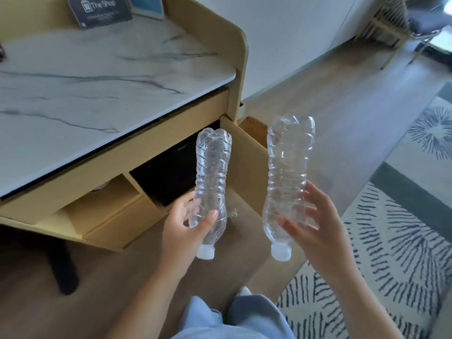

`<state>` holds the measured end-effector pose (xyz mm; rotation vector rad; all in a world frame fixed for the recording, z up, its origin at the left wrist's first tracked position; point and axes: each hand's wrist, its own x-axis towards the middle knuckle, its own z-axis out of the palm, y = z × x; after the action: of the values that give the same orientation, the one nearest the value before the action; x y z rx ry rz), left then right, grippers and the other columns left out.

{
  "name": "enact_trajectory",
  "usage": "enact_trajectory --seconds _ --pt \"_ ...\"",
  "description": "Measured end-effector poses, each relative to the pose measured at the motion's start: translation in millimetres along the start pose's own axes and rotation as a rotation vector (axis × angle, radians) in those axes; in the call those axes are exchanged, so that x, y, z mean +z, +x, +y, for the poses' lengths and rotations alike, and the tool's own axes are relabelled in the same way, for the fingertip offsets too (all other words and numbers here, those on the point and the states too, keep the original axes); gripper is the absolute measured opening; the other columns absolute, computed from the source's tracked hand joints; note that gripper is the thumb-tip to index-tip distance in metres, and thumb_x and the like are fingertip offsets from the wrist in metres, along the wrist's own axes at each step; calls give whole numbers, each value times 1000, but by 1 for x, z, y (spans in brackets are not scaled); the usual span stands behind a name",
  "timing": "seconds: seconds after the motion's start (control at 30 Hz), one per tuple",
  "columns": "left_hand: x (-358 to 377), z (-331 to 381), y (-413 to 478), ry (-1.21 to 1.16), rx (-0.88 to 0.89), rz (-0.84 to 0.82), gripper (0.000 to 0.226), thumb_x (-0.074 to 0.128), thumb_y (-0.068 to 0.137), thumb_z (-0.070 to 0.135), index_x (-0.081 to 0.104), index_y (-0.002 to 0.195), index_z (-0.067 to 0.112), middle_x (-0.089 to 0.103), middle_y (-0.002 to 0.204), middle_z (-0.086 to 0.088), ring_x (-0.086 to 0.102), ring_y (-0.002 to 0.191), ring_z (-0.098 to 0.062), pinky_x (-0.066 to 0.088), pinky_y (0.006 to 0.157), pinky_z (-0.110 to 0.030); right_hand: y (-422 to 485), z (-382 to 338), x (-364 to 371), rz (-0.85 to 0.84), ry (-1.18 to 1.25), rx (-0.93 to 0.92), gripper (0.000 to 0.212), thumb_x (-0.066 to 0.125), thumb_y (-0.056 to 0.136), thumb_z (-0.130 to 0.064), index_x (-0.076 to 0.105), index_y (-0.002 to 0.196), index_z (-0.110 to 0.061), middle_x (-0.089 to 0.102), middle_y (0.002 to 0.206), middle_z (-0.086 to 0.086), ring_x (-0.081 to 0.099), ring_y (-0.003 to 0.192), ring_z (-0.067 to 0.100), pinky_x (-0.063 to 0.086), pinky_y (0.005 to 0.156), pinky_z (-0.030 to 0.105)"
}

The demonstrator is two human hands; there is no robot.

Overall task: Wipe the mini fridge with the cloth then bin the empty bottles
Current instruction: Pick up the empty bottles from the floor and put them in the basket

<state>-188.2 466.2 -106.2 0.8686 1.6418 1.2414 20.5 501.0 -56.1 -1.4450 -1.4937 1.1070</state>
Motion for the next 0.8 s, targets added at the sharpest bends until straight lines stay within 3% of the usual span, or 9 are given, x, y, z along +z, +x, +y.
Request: enact_trajectory --seconds 0.07,0.17,0.23,0.33,0.47,0.63,0.73,0.8 --pt "-7 5 2 7 34 -46 49 76 63 41 52 105 44 60 112 19 54 106 6 43 83 -15 -10 -5 3 30 -23 0 69 69 52 -44 37 112 -53 55 106 -27 55 97 -11 52 72 13" --pt "-11 11 5 13 80 -136 56 70 55 51 53 107 41 59 109 24 53 102 13 41 71 -2 -21 -10 7 81 -52 1 68 69 56 -37 37 114 -50 53 107 -26 54 96 -12 51 73 11" --pt "-8 14 7 5 99 -197 57 71 56 49 53 108 40 58 109 25 51 103 15 41 71 -1 -28 -13 5 129 -73 3 67 70 57 -35 36 112 -51 52 108 -26 53 95 -14 49 74 9" --pt "5 14 5 -26 103 -246 51 72 59 43 53 106 38 60 109 21 52 104 11 41 73 -2 -35 -18 -4 173 -105 19 67 68 53 -42 36 112 -52 52 110 -24 54 97 -11 50 74 13" --pt "34 12 -5 -64 65 -364 60 71 53 51 55 108 34 62 111 14 55 104 8 45 77 -9 -44 -15 -27 245 -171 52 76 65 51 -51 35 121 -44 50 115 -24 53 103 -2 48 81 20" --pt "77 19 -6 -48 64 -431 66 69 51 55 54 110 32 61 113 14 55 107 4 45 88 -23 -47 -3 -61 315 -189 79 79 66 54 -47 35 126 -37 49 114 -24 53 104 -1 48 81 20" --pt "113 28 -5 -56 75 -465 61 72 52 52 54 107 33 61 112 15 54 109 3 44 85 -18 -44 7 -91 370 -183 80 82 65 52 -52 36 126 -36 49 113 -25 54 103 1 49 84 27" --pt "142 33 -6 -69 74 -485 62 74 52 51 53 108 33 61 113 13 53 113 1 44 90 -23 -41 17 -117 402 -180 80 83 64 51 -54 36 127 -35 51 115 -22 55 104 5 50 85 31"
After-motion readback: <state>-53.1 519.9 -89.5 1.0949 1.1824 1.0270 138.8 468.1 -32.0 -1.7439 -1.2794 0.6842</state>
